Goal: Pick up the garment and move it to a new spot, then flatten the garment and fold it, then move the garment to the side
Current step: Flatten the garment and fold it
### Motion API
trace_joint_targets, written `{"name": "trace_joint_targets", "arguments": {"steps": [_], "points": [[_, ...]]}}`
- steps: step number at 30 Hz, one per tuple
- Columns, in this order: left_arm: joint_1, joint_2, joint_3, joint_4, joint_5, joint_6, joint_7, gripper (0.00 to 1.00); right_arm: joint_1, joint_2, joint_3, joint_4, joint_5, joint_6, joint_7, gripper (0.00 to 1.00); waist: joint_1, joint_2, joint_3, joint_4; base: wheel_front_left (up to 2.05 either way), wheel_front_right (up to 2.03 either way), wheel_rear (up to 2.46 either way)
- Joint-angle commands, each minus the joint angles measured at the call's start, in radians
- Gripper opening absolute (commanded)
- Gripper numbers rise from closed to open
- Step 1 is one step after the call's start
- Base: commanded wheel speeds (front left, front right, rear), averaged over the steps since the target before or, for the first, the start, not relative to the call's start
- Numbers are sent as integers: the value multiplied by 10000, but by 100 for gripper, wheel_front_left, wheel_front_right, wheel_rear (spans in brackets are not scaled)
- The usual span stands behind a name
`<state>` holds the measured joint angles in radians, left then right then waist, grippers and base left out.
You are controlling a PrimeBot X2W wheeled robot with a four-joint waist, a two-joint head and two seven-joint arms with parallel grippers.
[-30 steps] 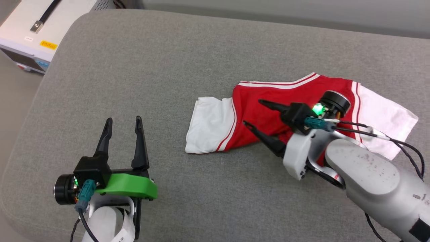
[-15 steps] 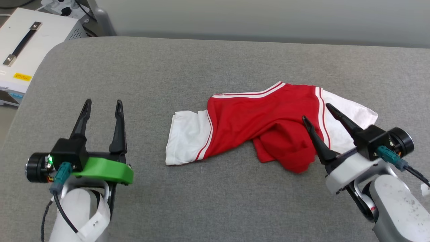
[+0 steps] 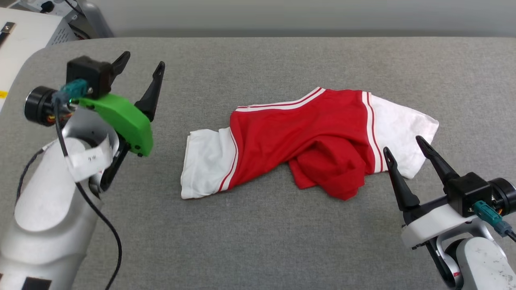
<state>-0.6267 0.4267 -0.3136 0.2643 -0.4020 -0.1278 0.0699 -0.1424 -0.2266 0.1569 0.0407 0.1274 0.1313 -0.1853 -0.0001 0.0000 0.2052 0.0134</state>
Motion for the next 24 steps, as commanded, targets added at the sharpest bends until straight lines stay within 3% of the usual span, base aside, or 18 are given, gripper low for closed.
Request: {"name": "trace_joint_targets", "arguments": {"steps": [1,8,12,24], "points": [[-466,251,-404,84,-420,-26,549,100,144,26,-33,-139,-129,-6,91,100,1,0,231,-189,0,0,0],[-1910,1043,-2717,762,-2487,-27,4101,100,23,-26,-86,-470,-207,-6,301,100,1,0,729,-494,0,0,0],[-2416,1265,-3867,977,-3318,-28,5408,100,-131,-27,-83,-529,-204,-6,370,100,1,0,1027,-653,0,0,0],[-3418,1461,-6412,2645,-3996,-28,6209,100,-696,-16,165,-366,-142,-6,350,100,1,0,1954,-1092,0,0,0]]}}
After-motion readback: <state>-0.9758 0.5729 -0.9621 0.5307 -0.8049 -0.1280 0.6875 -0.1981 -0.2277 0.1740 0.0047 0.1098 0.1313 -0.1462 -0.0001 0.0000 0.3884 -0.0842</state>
